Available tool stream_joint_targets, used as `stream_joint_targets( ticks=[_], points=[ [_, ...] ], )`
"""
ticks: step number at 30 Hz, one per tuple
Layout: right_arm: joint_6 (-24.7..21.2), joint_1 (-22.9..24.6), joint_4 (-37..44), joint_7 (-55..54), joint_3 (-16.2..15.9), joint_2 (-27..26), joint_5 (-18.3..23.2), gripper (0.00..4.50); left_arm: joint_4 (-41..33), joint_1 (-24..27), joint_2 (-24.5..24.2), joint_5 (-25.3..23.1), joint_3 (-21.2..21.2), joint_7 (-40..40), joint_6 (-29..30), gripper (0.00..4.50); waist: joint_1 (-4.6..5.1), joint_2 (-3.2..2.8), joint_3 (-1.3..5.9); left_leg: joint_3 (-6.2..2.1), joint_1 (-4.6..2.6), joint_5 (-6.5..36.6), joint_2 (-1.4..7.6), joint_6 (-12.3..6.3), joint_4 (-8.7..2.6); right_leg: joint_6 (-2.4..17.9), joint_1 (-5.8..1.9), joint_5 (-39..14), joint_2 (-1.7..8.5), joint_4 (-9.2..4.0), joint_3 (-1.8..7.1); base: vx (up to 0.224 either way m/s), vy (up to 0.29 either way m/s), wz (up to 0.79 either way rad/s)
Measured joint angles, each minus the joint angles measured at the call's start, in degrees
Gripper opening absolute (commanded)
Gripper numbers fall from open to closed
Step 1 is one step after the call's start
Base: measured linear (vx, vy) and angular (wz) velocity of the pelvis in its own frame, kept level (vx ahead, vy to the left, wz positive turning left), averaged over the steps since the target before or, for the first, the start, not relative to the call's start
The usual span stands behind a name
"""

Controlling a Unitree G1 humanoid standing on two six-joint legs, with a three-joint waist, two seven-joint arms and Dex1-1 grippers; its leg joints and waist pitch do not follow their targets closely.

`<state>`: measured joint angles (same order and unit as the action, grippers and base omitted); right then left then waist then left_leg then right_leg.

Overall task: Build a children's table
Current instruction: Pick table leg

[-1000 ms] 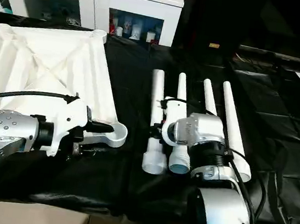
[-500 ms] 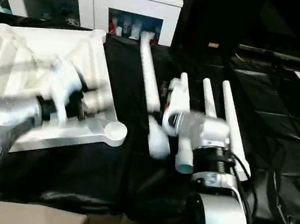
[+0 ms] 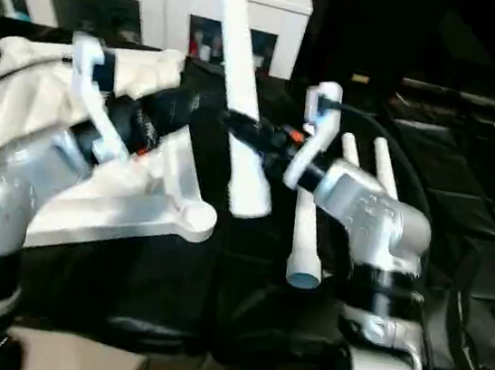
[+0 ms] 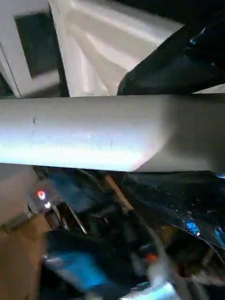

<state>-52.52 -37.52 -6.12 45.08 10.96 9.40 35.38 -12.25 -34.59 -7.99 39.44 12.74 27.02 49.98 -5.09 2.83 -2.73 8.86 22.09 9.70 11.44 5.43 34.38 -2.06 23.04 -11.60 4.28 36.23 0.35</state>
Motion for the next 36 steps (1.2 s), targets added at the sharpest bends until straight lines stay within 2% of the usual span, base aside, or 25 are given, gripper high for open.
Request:
stream_joint_targets(
  ticks=[4,12,13,16,20,21,25,26,29,31,35,36],
  points=[
    [-0.5,0.7,2.5,1.1,-0.4,0.6,0.9,1.81,0.0,0.0,0.5,1.6,0.6,-0.7,1.7,3.05,-0.02,0.00,0.00,0.00,0.01,0.0,0.02,0.00,0.00,0.0,0.00,0.0,0.00,0.00,-0.02,0.000,0.000,0.00],
    [-0.5,2.2,5.1,2.2,-3.8,2.1,1.0,1.81,0.0,0.0,1.3,4.8,1.7,-3.1,4.2,3.05,-0.07,0.00,0.00,0.00,0.06,0.0,0.07,0.00,0.00,0.0,0.00,0.0,0.00,-0.04,-0.10,0.000,0.000,0.00],
    [-0.3,2.2,5.4,2.3,-4.3,2.2,0.8,1.81,0.0,0.0,1.4,4.9,1.7,-3.3,4.4,3.22,-0.05,0.00,0.00,0.00,0.06,0.0,0.08,0.00,0.00,0.0,0.00,0.0,0.00,-0.04,-0.11,0.000,0.000,0.00],
    [2.4,2.3,6.2,1.7,-6.9,2.2,-1.2,1.81,0.0,0.0,1.8,5.4,1.6,-4.0,4.9,3.43,-0.06,0.00,0.00,0.00,0.07,0.0,0.12,0.03,0.00,0.0,0.00,0.0,0.00,-0.04,-0.16,0.000,0.000,0.00],
    [5.4,2.3,6.6,0.1,-8.6,1.7,-3.9,1.81,0.0,0.0,2.2,5.6,1.5,-5.0,5.0,3.65,-0.03,-0.01,-0.01,0.00,0.10,0.0,0.15,0.05,0.00,0.0,0.00,0.0,-0.01,-0.04,-0.20,0.000,0.000,0.00],
    [6.0,2.3,7.0,-0.7,-9.1,1.4,-4.6,1.81,0.0,0.0,2.2,5.6,1.4,-5.4,5.0,3.92,-0.03,-0.01,-0.01,0.00,0.11,0.0,0.16,0.05,0.00,0.0,0.00,0.0,-0.01,-0.05,-0.21,0.000,0.000,0.00],
    [10.0,2.3,8.3,-4.4,-11.7,0.3,-8.8,1.81,0.9,-0.6,3.5,4.5,0.7,-8.8,5.4,4.00,-0.06,-0.01,-0.01,-0.01,0.14,-0.1,0.19,0.08,0.01,0.0,-0.01,0.0,0.00,-0.08,-0.26,0.000,0.000,0.00],
    [10.8,2.3,8.5,-5.4,-12.6,0.1,-9.9,1.81,1.5,-1.0,4.0,4.2,0.8,-10.0,5.5,3.64,-0.05,-0.02,-0.02,-0.01,0.16,-0.1,0.20,0.12,0.00,0.0,-0.01,0.0,0.00,-0.08,-0.29,0.000,0.000,0.00],
    [13.7,3.2,10.5,-7.5,-15.7,-0.1,-13.3,1.81,2.4,-1.5,4.8,3.6,0.9,-12.4,5.6,3.70,0.00,-0.03,-0.02,-0.01,0.16,-0.1,0.26,0.17,-0.03,0.0,-0.01,0.0,-0.03,-0.08,-0.37,0.000,0.000,0.00],
    [15.6,3.9,11.4,-8.8,-17.5,-0.3,-15.3,1.81,2.7,-1.5,5.0,3.1,1.0,-13.7,5.5,3.28,0.01,-0.04,-0.02,-0.01,0.17,-0.1,0.32,0.21,-0.04,0.0,-0.01,0.0,-0.05,-0.09,-0.46,0.000,0.000,0.00],
    [17.3,4.7,12.1,-11.2,-19.6,-1.4,-18.3,1.80,3.7,-1.5,5.1,1.7,0.9,-14.9,4.6,3.12,0.08,-0.05,-0.03,-0.04,0.18,-0.2,0.34,0.27,-0.05,0.0,-0.01,0.0,-0.06,-0.09,-0.65,0.000,0.000,0.00],
    [17.7,4.8,12.1,-11.8,-19.9,-1.5,-18.9,1.80,3.7,-1.5,5.3,1.4,0.9,-15.1,4.2,2.82,0.08,-0.05,-0.03,-0.05,0.18,-0.2,0.35,0.28,-0.05,0.0,-0.01,0.0,-0.06,-0.09,-0.68,0.000,0.000,0.00]
  ],
)
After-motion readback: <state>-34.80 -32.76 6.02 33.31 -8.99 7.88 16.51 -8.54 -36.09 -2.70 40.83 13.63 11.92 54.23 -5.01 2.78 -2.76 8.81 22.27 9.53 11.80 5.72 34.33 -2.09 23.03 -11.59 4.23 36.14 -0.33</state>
